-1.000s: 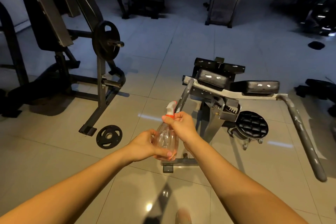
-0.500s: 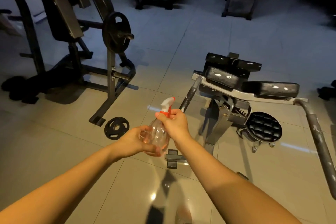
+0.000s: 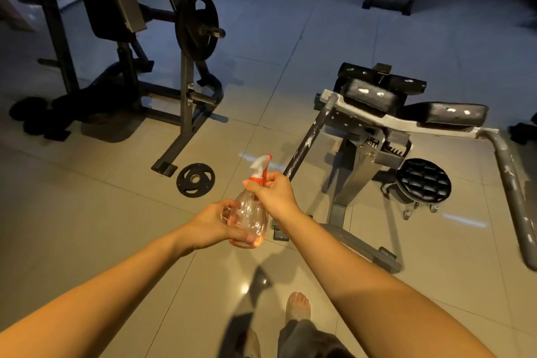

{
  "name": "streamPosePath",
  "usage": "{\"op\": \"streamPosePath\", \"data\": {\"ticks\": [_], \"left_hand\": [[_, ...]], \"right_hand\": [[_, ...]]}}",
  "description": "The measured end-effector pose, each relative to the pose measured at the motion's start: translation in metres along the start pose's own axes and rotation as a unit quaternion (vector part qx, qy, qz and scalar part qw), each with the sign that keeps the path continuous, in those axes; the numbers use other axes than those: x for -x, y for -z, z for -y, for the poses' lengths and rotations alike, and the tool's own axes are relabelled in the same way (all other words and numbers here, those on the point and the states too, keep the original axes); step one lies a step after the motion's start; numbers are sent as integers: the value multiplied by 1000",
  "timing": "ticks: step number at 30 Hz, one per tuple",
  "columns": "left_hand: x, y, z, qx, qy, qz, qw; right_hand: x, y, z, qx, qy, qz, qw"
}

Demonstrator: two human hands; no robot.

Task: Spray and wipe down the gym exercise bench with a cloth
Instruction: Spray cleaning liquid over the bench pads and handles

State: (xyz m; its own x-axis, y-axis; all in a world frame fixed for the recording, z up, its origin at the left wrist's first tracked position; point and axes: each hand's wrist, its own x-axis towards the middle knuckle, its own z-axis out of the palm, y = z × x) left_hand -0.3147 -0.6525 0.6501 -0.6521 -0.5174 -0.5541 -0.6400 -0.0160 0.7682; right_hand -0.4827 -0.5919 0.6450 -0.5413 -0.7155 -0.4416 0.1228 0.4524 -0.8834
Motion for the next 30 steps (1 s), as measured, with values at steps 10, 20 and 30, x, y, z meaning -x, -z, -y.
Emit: {"op": "streamPosePath", "data": {"ticks": [10,20,30], "left_hand": [[43,-40,36,9,-9,65,998],[41,-108,26,31,5,96,995],[4,-203,-38,38,16,20,999]], "right_hand": [[60,10,-46,-58,-16,72,996],[78,83,-87,-60,-36,121,990],[25,197,-90,-13,-36,227,973]]}}
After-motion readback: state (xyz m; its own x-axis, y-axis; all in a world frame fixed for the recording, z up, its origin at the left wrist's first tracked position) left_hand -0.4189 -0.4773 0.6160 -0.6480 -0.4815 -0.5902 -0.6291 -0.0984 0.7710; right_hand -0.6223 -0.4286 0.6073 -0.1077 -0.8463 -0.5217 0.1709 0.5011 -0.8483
